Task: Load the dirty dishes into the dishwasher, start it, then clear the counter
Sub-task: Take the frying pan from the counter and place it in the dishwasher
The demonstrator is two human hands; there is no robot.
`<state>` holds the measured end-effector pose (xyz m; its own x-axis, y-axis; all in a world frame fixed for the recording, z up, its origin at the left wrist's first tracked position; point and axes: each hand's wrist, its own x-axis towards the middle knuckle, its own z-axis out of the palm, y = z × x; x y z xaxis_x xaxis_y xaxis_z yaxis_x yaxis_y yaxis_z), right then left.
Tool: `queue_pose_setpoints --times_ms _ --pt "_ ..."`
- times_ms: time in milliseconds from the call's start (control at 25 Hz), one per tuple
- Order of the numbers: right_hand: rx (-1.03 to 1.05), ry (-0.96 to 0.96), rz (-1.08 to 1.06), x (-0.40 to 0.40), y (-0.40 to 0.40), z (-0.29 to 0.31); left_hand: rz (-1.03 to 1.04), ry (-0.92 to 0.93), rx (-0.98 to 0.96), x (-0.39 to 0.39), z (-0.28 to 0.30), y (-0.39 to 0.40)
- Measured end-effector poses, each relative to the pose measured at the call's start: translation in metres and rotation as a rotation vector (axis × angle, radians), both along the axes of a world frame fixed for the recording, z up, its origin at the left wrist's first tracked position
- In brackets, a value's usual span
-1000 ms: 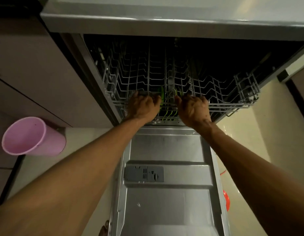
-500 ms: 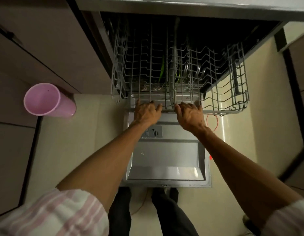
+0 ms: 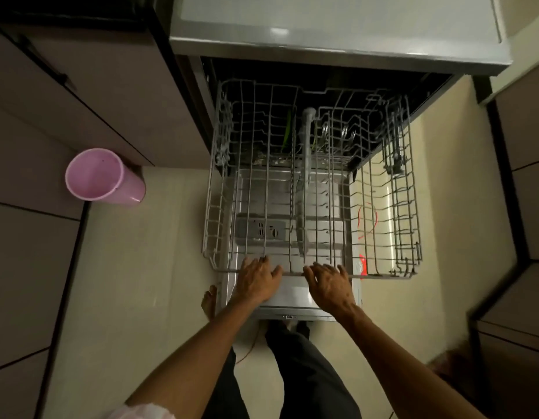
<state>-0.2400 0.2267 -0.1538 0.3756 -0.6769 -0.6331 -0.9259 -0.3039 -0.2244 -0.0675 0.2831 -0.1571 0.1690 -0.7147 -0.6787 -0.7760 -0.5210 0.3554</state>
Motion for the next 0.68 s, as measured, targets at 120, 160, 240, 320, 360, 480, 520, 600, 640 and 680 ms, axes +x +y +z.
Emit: queue_pose_setpoints --times_ms 120,160,240,320,360,480,520,600,640,680 --pt "0.044 0.016 -0.022 -0.008 0.019 0.003 0.044 -0.011 0.029 -0.012 0.014 0.019" --pt "0.048 0.003 -0.036 -0.008 0.02 0.004 0.065 0.002 0.033 -0.013 0.018 0.02" --pt "0.073 -0.03 -0.078 -0.007 0.019 0.011 0.157 0.073 0.059 -0.014 0.025 0.019" --pt "0.065 -0.09 -0.129 -0.004 0.021 0.028 0.269 0.172 0.101 -0.015 0.04 0.02" --pt "0.047 -0.129 -0.141 -0.002 0.022 0.041 0.299 0.208 0.106 -0.015 0.052 0.021" --pt "-0.026 -0.247 -0.124 0.001 0.031 0.084 0.278 0.238 0.058 -0.023 0.091 0.04" --pt "-0.044 -0.29 -0.113 0.002 0.033 0.098 0.264 0.246 0.035 -0.025 0.105 0.046" --pt "-0.074 -0.363 -0.107 0.002 0.037 0.126 0.264 0.265 -0.02 -0.028 0.132 0.055" --pt "-0.105 -0.396 -0.095 0.001 0.039 0.14 0.275 0.269 -0.065 -0.03 0.147 0.06" --pt "-0.137 -0.427 -0.081 0.0 0.04 0.154 0.29 0.271 -0.116 -0.029 0.161 0.064"
